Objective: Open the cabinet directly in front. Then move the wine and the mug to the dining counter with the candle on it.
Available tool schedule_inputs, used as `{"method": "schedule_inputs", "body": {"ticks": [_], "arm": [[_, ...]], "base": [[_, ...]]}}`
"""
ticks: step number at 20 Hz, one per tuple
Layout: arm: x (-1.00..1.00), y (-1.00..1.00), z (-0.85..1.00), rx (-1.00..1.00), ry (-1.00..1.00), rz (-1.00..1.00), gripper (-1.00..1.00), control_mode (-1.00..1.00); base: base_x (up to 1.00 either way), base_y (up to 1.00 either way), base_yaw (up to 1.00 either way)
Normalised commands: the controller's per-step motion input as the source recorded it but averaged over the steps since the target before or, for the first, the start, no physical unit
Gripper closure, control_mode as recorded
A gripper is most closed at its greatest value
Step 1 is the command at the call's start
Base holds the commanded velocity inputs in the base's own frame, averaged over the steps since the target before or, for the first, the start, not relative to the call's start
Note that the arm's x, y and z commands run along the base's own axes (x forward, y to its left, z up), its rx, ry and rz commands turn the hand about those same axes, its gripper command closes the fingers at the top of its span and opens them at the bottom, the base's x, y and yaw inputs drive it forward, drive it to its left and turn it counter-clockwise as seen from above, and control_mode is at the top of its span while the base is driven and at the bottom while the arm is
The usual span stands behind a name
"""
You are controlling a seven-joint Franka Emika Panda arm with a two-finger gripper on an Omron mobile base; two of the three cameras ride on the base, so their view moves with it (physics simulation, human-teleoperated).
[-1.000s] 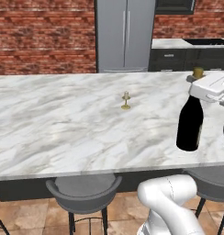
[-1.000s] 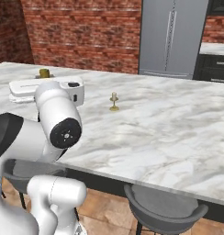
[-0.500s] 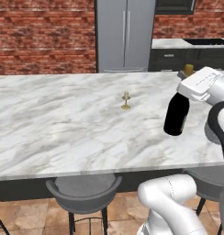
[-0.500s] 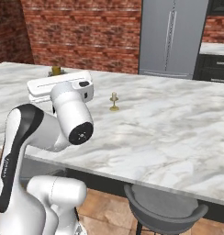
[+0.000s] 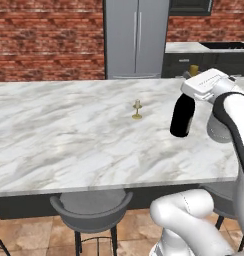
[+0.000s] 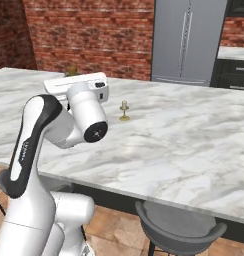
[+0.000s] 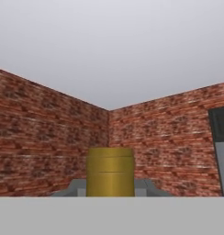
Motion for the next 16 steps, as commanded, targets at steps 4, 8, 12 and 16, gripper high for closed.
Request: {"method": "schedule_inputs", "body": {"ticks": [4, 8, 12, 16], "arm": [[0.47, -0.35, -0.14, 0.0, 0.01, 0.0, 1.0, -1.0], [0.57, -0.24, -0.26, 0.0, 0.0, 0.0, 1.0, -1.0], [0.56, -0.02, -0.24, 0.0, 0.0, 0.0, 1.0, -1.0], [0.55, 0.0, -0.3, 0.0, 0.0, 0.0, 1.0, -1.0]], "base": [[0.0, 0.0, 0.0], [0.0, 0.0, 0.0], [0.0, 0.0, 0.0], [0.0, 0.0, 0.0]]}}
